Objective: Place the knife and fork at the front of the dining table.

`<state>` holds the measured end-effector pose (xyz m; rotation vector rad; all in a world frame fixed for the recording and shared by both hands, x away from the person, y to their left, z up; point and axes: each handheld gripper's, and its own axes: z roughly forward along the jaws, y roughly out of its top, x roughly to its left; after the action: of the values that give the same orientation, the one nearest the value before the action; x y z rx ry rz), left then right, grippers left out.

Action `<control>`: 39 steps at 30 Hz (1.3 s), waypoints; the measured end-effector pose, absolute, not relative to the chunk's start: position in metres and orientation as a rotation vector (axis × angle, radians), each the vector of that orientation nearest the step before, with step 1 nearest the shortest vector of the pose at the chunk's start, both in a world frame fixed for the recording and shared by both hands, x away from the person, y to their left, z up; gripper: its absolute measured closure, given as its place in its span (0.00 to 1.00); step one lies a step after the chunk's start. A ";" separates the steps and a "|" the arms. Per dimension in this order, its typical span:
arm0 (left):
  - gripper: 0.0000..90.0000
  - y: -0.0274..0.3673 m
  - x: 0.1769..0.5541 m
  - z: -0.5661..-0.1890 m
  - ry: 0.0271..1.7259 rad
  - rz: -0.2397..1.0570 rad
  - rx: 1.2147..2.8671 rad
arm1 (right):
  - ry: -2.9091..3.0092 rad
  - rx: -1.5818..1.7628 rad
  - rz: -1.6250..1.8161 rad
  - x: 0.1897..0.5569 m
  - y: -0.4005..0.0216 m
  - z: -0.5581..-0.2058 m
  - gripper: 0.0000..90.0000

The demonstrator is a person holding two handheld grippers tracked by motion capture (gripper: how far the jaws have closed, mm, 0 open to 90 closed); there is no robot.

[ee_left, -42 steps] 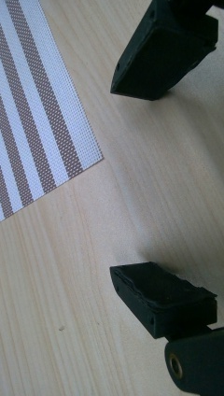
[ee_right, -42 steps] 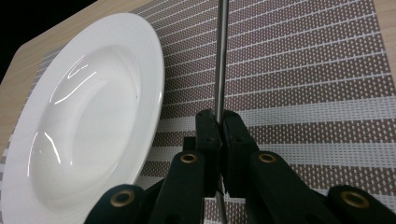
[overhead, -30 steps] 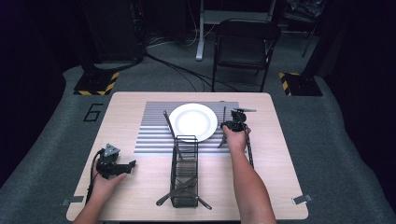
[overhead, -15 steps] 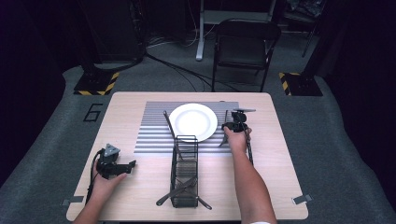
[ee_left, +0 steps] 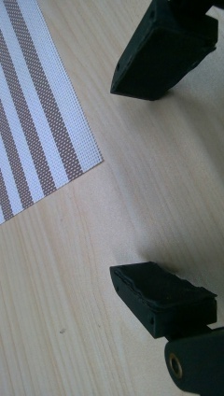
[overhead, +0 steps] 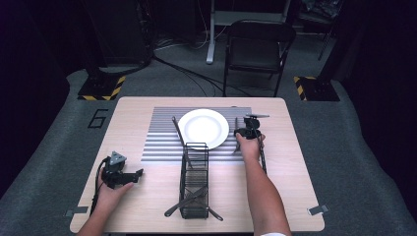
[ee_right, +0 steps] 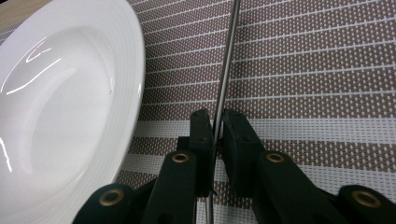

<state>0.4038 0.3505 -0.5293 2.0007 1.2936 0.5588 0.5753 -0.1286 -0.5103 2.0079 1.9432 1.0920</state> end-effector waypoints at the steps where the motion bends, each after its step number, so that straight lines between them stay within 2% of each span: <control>1: 0.13 0.350 0.404 -0.529 1.294 0.559 2.001 | 1.943 2.008 1.092 0.575 -0.129 -0.510 0.91; 20: 0.13 0.350 0.404 -0.529 1.293 0.558 2.006 | 1.928 1.991 1.066 0.573 -0.135 -0.506 0.90; 26: 0.13 0.349 0.403 -0.530 1.290 0.561 1.998 | 1.938 1.938 1.026 0.567 -0.134 -0.496 0.84; 33: 0.14 0.349 0.403 -0.529 1.285 0.554 2.003 | 1.971 1.826 1.029 0.552 -0.133 -0.482 0.73; 39: 0.16 0.349 0.402 -0.529 1.284 0.554 2.002 | 2.045 1.709 1.077 0.524 -0.138 -0.468 0.68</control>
<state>0.4020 0.3491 -0.5289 2.0015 1.2842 0.5543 0.5242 -0.1384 -0.4681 1.7093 2.0449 1.0766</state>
